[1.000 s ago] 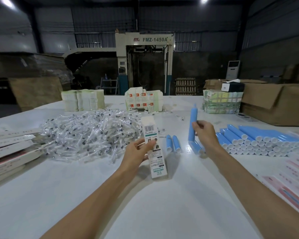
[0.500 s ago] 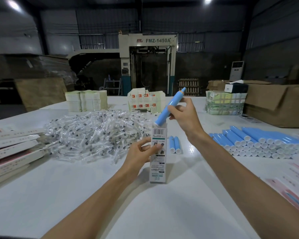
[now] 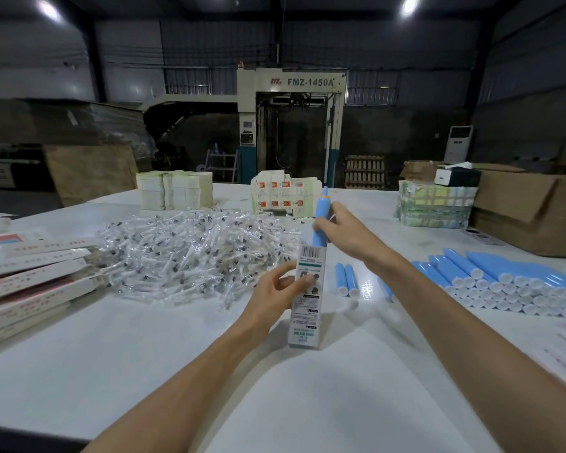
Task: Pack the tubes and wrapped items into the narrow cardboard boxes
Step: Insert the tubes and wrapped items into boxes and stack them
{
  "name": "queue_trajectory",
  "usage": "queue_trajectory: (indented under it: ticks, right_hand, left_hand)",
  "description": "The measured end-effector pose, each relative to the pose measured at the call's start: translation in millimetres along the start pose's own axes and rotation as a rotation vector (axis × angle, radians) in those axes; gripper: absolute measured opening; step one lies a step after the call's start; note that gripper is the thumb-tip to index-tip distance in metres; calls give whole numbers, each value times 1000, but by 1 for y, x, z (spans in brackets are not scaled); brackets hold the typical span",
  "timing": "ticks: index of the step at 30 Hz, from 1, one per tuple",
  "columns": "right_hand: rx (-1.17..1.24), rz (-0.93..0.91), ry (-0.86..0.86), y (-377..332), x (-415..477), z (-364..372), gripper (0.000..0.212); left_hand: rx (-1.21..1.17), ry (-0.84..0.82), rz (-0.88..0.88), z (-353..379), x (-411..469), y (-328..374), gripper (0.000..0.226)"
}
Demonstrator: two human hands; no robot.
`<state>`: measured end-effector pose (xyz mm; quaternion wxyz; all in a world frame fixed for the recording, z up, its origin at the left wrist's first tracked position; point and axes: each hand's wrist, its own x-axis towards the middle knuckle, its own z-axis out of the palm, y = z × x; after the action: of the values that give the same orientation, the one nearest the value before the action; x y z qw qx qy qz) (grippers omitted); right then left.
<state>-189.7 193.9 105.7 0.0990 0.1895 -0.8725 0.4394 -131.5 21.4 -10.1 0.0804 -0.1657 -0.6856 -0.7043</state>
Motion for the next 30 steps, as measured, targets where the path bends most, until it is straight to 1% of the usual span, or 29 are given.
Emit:
queue_trajectory:
  ticks: [3,4,6,7,8,9,12,13,14,16,18,20,22,23,25,26,28,30]
  right_hand:
    - [-136,-17,-6,8,-6,15,29]
    - [-227,-20,1,10,-8,18,31]
    - [-476,-82,55,15,-9,22,37]
    - [-532,-119,90,16,-11,24,40]
    - [-508,-144,123,17,-12,27,42]
    - [-418,-152,162,17,-13,29,41]
    - [-77,-123,311,23,-8,38,26]
    - [-26,-115,323,27,-3,42,20]
    - [-23,-109,295,31,2,49,16]
    - [-103,-117,137,41,9,71,15]
    - [-204,-172,-59,52,14,98,22]
    - [-284,-209,-169,59,15,124,36]
    - [-395,-269,-206,64,16,142,48]
    - [-474,-317,-225,67,17,149,50]
    - [-613,-392,-233,70,20,159,44]
    - [-648,-419,-210,70,22,162,41]
    - [-686,-464,-161,68,24,165,36]
    - [-696,-500,-121,66,27,165,37]
  left_hand:
    - [-6,42,-1,-1,0,-1,25]
    - [-9,47,-3,-1,0,-1,26]
    - [-34,56,-12,-2,0,-2,29]
    - [-45,64,-9,-2,0,-2,29]
    - [-45,80,1,-3,0,-2,29]
    - [-37,102,12,-5,1,-2,29]
    - [-26,185,37,-10,2,-2,27]
    - [-18,224,50,-13,3,-2,26]
    - [-10,270,61,-17,4,-2,24]
    - [-21,375,64,-24,6,-3,21]
    - [-35,482,67,-32,10,-4,18]
    - [-38,559,83,-40,12,-6,14]
    - [-50,614,80,-47,12,-6,13]
    - [-63,636,68,-50,12,-5,13]
    - [-97,666,45,-53,12,-5,15]
    - [-109,671,42,-54,12,-5,17]
    - [-109,670,48,-55,14,-6,16]
    - [-87,663,60,-54,15,-8,13]
